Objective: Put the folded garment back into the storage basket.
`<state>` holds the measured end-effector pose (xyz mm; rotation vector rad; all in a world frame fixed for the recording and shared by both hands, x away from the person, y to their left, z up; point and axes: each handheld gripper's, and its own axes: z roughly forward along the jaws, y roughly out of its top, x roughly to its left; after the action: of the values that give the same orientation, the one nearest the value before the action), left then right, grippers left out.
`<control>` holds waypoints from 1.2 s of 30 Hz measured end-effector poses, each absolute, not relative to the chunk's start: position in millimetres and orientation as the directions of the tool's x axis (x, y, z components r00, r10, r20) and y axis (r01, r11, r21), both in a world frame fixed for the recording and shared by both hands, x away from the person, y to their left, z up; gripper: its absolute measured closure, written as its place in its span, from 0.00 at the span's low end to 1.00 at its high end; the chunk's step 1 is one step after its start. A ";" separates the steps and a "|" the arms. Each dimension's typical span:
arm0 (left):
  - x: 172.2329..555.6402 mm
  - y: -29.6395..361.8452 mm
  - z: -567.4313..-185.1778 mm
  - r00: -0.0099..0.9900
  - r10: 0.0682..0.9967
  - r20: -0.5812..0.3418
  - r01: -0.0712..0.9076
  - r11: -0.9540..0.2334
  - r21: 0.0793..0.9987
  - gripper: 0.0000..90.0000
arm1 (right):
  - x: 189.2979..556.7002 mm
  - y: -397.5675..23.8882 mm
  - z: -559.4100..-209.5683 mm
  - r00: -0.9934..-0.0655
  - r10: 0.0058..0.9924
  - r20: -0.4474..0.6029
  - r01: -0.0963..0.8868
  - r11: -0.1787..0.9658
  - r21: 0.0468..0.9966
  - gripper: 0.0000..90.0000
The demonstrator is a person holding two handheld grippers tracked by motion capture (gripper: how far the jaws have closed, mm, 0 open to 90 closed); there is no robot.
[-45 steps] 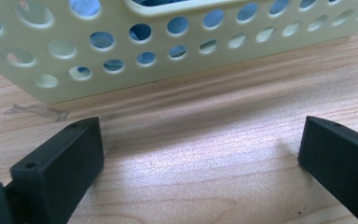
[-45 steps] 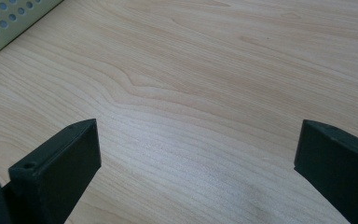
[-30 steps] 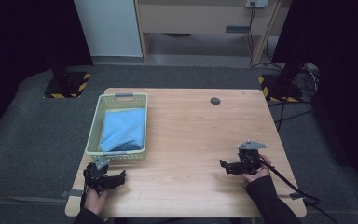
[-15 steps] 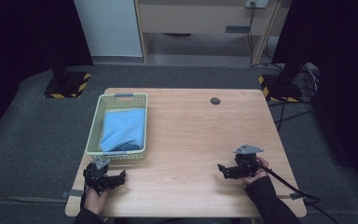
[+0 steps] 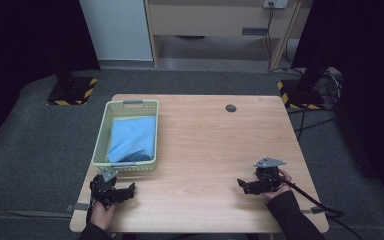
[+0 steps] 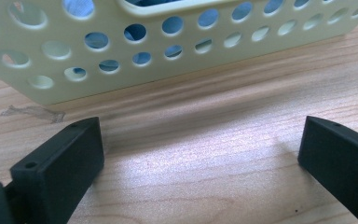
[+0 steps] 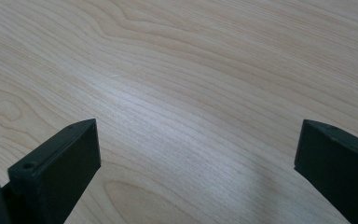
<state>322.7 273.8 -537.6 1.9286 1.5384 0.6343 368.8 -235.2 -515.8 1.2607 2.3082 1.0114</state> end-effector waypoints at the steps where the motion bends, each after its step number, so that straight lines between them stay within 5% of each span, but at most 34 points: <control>1: 322.7 273.8 -537.6 0.220 0.976 0.007 0.697 -0.162 0.699 0.00 | 368.4 -237.6 -515.8 -0.554 0.831 0.055 0.600 0.352 0.718 0.00; 36: 322.7 273.8 -537.6 0.220 0.976 0.006 0.697 -0.161 0.699 0.00 | 361.4 -281.2 -526.4 -0.539 0.837 0.097 0.633 0.326 0.702 0.00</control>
<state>322.7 273.8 -537.6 1.9281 1.5385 0.6342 361.4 -281.2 -526.4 1.3220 2.3113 1.0270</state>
